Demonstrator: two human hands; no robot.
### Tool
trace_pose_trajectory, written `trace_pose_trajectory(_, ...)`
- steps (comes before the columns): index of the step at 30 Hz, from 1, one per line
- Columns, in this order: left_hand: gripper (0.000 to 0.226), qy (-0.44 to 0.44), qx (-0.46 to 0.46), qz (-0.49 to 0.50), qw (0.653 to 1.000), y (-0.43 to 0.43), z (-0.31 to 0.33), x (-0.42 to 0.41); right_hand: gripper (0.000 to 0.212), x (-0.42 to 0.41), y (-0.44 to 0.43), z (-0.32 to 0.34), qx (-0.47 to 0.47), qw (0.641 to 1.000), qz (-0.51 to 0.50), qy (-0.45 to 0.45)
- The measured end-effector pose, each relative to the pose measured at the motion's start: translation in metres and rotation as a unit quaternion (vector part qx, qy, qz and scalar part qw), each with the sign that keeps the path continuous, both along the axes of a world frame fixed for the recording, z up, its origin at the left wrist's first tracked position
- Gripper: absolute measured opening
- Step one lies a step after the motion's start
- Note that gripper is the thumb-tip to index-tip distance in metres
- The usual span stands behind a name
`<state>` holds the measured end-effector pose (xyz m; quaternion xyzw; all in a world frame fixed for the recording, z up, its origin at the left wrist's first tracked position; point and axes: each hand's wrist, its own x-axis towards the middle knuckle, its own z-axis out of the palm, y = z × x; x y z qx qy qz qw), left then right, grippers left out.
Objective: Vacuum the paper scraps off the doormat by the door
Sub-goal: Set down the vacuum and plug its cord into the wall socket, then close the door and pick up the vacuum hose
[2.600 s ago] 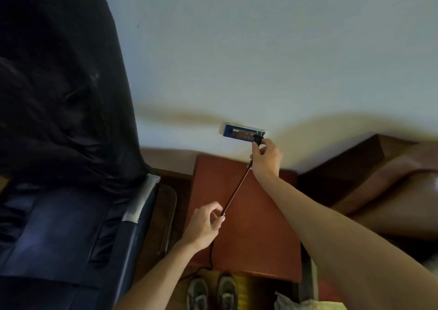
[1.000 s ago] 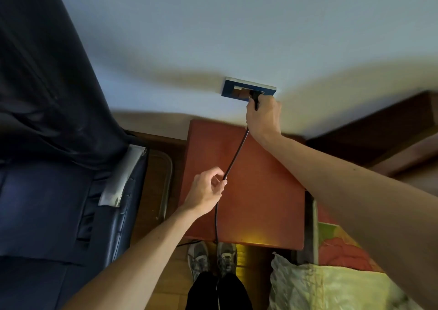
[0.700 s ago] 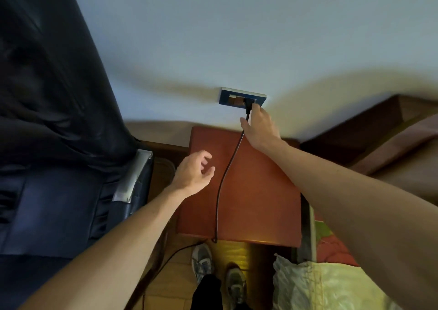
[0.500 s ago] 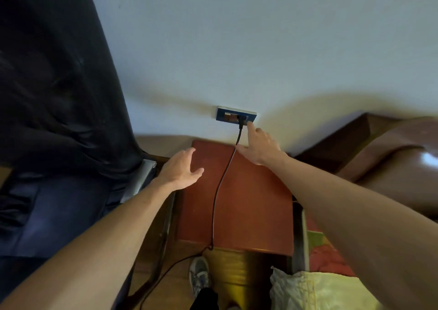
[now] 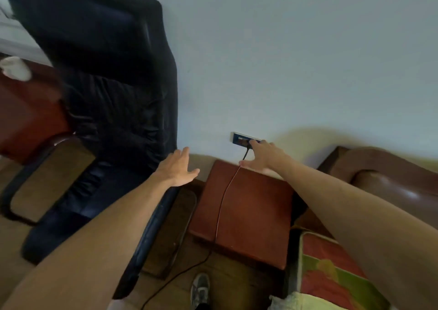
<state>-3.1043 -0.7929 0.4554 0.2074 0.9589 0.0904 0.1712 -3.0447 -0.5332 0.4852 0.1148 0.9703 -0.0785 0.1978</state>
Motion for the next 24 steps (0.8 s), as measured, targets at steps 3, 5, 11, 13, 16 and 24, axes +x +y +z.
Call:
trace_pose_trajectory(3,0.074,0.017,-0.022,0.026,0.999,-0.029,0.024,0.032,0.085,0.014,-0.015,0.026,-0.007,0.999,0.031,0.013)
trace_pose_trajectory(5,0.077,0.022,-0.037,0.049,0.998,-0.053,0.038,0.05,0.084,0.019,-0.03,0.041,-0.008,0.998,0.055,0.016)
trace_pose_trajectory(11,0.081,0.03,-0.063,0.132,0.989,-0.132,0.073,0.098,0.088,0.027,-0.097,0.075,-0.007,0.99,0.14,0.026)
trace_pose_trajectory(13,0.079,0.037,-0.062,0.159,0.985,-0.16,0.082,0.114,0.089,0.029,-0.124,0.083,-0.008,0.985,0.17,0.027)
trace_pose_trajectory(16,0.08,0.042,-0.064,0.202,0.976,-0.205,0.095,0.142,0.091,0.03,-0.17,0.094,-0.01,0.977,0.212,0.032)
trace_pose_trajectory(24,0.078,0.054,-0.087,0.342,0.934,-0.352,0.122,0.26,0.09,0.059,-0.331,0.119,-0.004,0.939,0.343,0.035)
